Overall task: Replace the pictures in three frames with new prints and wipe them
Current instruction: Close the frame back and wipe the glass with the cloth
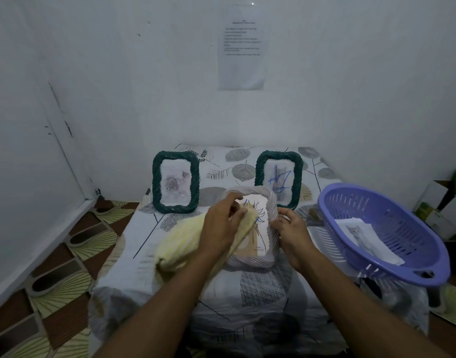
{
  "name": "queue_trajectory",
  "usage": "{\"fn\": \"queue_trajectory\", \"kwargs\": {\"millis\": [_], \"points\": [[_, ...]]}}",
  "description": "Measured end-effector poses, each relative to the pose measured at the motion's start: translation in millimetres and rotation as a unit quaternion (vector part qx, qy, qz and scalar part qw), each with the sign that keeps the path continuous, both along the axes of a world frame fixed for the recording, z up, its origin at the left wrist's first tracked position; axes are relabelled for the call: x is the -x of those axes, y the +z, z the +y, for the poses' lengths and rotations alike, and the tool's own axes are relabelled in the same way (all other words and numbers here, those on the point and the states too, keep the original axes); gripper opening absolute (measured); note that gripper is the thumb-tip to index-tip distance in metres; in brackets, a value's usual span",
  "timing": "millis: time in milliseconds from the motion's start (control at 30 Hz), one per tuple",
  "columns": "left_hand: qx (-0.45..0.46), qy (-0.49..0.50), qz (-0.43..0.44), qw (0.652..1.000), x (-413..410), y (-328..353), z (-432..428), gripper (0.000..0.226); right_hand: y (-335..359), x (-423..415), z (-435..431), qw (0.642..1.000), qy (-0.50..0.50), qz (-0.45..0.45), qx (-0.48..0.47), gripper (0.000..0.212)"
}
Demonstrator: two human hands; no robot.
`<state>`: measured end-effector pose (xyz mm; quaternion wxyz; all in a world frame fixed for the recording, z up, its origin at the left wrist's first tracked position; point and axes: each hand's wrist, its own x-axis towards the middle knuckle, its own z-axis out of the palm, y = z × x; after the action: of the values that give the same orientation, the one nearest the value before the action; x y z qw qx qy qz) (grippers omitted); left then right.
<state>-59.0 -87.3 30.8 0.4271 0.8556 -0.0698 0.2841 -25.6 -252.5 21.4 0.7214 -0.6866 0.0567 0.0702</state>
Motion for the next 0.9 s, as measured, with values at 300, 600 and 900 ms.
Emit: {"fn": "queue_trajectory", "kwargs": {"millis": [300,600,900], "points": [[-0.424,0.028,-0.03,0.905,-4.6,-24.0,17.7,0.041,8.3,2.9,-12.0,1.0,-0.017,0.009,-0.02,0.027],[-0.436,-0.034,0.022,0.899,9.4,-28.8,7.4,0.054,37.6,-0.8,-10.8,0.997,-0.05,-0.04,-0.05,0.023],[-0.437,0.025,0.032,0.899,2.4,-3.7,-5.3,0.057,39.4,10.0,-12.2,0.994,-0.027,-0.028,-0.1,0.025]]}}
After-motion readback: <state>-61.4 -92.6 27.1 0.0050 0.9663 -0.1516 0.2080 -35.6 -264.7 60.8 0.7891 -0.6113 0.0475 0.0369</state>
